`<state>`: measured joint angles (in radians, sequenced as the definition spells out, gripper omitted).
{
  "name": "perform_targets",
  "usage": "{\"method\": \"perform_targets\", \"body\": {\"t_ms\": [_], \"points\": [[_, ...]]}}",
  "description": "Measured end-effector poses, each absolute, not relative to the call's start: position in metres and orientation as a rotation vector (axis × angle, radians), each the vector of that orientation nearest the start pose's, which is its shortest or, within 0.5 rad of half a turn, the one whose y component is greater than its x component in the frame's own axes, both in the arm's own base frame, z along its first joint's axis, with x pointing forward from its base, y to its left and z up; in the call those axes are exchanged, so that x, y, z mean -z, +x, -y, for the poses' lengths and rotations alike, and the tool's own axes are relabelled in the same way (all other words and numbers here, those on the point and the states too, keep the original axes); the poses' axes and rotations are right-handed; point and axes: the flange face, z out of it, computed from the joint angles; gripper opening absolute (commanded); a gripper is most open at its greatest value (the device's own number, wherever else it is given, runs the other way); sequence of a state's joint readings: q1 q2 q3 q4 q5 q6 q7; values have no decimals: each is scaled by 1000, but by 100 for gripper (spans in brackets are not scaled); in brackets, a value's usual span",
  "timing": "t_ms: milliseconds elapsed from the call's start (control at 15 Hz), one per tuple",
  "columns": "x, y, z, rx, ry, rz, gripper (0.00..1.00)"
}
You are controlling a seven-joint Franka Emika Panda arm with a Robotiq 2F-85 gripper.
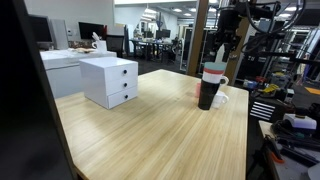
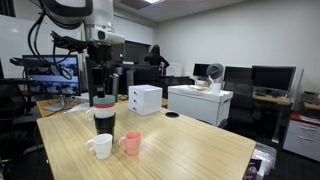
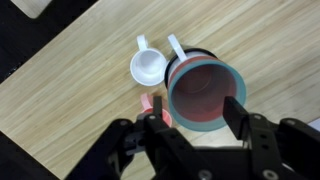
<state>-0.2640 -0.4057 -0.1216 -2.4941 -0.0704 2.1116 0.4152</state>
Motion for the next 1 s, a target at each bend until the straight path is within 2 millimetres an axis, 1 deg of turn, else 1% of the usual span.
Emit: {"method": "perform_targets", "body": {"t_ms": [67, 133, 333, 533, 667, 800, 867, 1000], "points": [[-439, 385, 160, 52, -2933, -1158, 100], [-450, 386, 161, 77, -2933, -1153, 100], [-472, 388, 167, 149, -2922, -1163, 100], [-487, 386, 186, 198, -2890, -1221, 100], [-492, 379, 206, 219, -2854, -1286, 100], [-493, 369, 229, 232, -2813, -1359, 100], [-491, 363, 241, 237, -2789, -1400, 100], [-483, 357, 257, 232, -2759, -1450, 100]]}}
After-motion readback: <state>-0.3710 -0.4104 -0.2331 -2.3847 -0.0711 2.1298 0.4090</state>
